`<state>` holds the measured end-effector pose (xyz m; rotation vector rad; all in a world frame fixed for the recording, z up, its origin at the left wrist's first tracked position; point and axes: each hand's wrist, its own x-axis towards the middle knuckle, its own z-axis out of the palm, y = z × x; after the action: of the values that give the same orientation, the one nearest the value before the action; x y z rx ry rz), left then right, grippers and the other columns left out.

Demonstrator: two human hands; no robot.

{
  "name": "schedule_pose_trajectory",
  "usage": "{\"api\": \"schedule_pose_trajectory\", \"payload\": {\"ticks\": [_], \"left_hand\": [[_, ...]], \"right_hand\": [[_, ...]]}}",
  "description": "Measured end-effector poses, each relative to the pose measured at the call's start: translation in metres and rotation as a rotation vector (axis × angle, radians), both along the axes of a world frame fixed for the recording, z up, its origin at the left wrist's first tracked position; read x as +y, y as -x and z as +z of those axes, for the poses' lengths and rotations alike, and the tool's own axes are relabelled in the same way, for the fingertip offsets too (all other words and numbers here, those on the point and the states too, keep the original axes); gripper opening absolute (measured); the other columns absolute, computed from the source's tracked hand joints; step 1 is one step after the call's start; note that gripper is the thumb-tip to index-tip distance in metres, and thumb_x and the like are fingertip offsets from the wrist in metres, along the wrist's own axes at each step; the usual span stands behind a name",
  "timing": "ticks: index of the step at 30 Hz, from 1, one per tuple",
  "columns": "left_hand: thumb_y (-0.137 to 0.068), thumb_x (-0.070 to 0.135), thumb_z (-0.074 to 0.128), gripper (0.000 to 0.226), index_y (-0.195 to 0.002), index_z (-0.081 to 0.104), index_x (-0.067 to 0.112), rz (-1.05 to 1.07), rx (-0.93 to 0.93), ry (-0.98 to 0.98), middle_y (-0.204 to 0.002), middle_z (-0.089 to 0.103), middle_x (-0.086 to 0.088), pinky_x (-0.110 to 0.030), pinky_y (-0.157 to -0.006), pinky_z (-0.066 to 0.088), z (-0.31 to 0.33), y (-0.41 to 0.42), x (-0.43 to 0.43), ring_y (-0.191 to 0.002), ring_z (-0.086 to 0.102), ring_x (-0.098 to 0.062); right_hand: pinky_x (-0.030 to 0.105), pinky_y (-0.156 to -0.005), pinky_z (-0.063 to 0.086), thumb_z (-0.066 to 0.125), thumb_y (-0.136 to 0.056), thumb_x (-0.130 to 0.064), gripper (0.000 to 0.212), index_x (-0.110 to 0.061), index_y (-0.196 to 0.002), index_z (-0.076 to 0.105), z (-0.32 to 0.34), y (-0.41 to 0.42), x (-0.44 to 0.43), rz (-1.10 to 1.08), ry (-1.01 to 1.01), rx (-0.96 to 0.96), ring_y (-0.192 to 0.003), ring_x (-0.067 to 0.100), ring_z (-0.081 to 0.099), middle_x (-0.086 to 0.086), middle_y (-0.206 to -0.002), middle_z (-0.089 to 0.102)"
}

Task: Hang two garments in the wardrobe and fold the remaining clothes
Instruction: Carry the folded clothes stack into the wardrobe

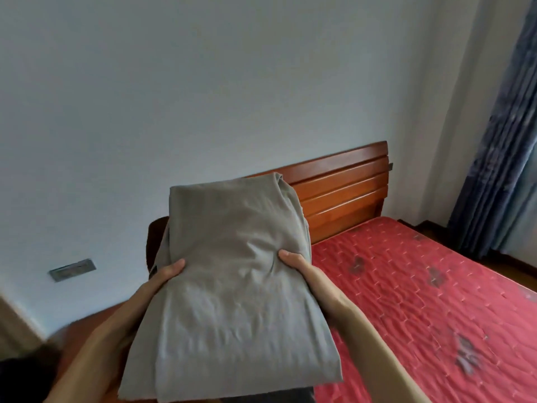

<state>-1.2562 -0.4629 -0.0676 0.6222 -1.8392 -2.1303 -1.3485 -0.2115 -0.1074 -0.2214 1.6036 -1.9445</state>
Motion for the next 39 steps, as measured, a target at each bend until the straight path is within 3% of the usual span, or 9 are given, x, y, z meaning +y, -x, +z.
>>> {"api": "schedule_pose_trajectory", "payload": {"ticks": [7,9,12,16,24,27,30,34,39], "left_hand": [[-0.098,0.001,0.055,0.047,-0.141,0.040,-0.010,0.073,-0.017,-0.019,-0.147,0.044,-0.027,-0.039,-0.109,0.033,0.011,-0.017,-0.125,-0.135,0.045,-0.037],[-0.081,0.012,0.078,0.062,-0.137,0.050,0.006,0.098,-0.083,-0.059,-0.133,0.062,-0.018,-0.039,-0.101,0.044,0.018,-0.027,-0.152,-0.126,0.057,-0.033],[-0.082,0.038,0.069,0.035,-0.113,0.060,0.026,0.009,-0.178,-0.076,-0.100,0.078,-0.004,-0.036,-0.082,0.053,0.020,-0.045,-0.196,-0.093,0.075,-0.022],[-0.086,0.035,0.068,0.039,-0.122,0.060,0.021,0.069,-0.225,-0.012,-0.109,0.076,-0.008,-0.039,-0.092,0.053,0.018,-0.036,-0.269,-0.102,0.072,-0.025],[-0.077,0.046,0.077,0.059,-0.126,0.063,0.018,0.264,-0.300,0.143,-0.116,0.074,-0.001,-0.039,-0.109,0.044,0.023,0.002,-0.404,-0.110,0.069,-0.019],[-0.082,0.053,0.072,0.054,-0.125,0.066,0.022,0.359,-0.307,0.211,-0.117,0.074,0.001,-0.040,-0.110,0.043,0.036,0.007,-0.440,-0.111,0.069,-0.019],[-0.087,0.056,0.063,0.052,-0.128,0.065,0.023,0.408,-0.333,0.225,-0.119,0.073,0.004,-0.033,-0.105,0.046,0.052,-0.001,-0.477,-0.112,0.069,-0.014],[-0.080,0.068,0.061,0.060,-0.127,0.065,0.031,0.448,-0.426,0.322,-0.119,0.071,0.015,-0.024,-0.096,0.046,0.073,-0.017,-0.535,-0.109,0.067,-0.003],[-0.069,0.078,0.066,0.095,-0.147,0.044,0.028,0.532,-0.435,0.381,-0.149,0.048,0.010,-0.032,-0.115,0.033,0.062,-0.033,-0.625,-0.133,0.049,-0.010]], "right_hand": [[0.031,-0.096,0.052,0.089,-0.040,-0.068,0.094,-0.010,-0.111,0.071,-0.004,0.024,-0.143,0.146,-0.011,-0.031,-0.098,0.016,0.074,0.014,-0.119,0.072],[0.032,-0.096,0.052,0.090,-0.037,-0.066,0.095,-0.009,-0.111,0.069,-0.009,0.032,-0.178,0.197,-0.014,-0.075,-0.098,0.016,0.074,0.016,-0.119,0.071],[0.047,-0.105,0.046,0.090,-0.044,-0.057,0.095,-0.008,-0.123,0.066,-0.022,0.043,-0.229,0.352,0.001,-0.160,-0.108,0.029,0.071,0.014,-0.115,0.074],[0.041,-0.084,0.053,0.083,-0.035,-0.032,0.082,-0.001,-0.110,0.070,-0.035,0.061,-0.314,0.424,0.035,-0.145,-0.090,0.028,0.075,0.017,-0.104,0.076],[0.050,-0.100,0.049,0.078,-0.045,-0.026,0.070,0.004,-0.107,0.074,-0.030,0.129,-0.495,0.667,0.122,-0.229,-0.103,0.041,0.069,0.028,-0.112,0.070],[0.038,-0.068,0.058,0.072,-0.043,-0.019,0.040,0.000,-0.077,0.080,-0.018,0.141,-0.553,0.750,0.195,-0.240,-0.075,0.032,0.075,0.024,-0.090,0.075],[0.039,-0.068,0.053,0.077,-0.030,-0.026,0.045,-0.005,-0.070,0.080,-0.019,0.139,-0.606,0.783,0.241,-0.259,-0.070,0.029,0.074,0.021,-0.086,0.075],[0.030,-0.050,0.056,0.072,-0.045,-0.033,0.033,-0.008,-0.064,0.080,-0.014,0.125,-0.670,0.850,0.306,-0.312,-0.061,0.024,0.073,0.015,-0.074,0.076],[0.042,-0.073,0.047,0.045,-0.090,-0.020,0.039,0.002,-0.113,0.067,-0.027,0.116,-0.758,0.743,0.225,-0.327,-0.072,0.028,0.075,0.020,-0.094,0.075]]}}
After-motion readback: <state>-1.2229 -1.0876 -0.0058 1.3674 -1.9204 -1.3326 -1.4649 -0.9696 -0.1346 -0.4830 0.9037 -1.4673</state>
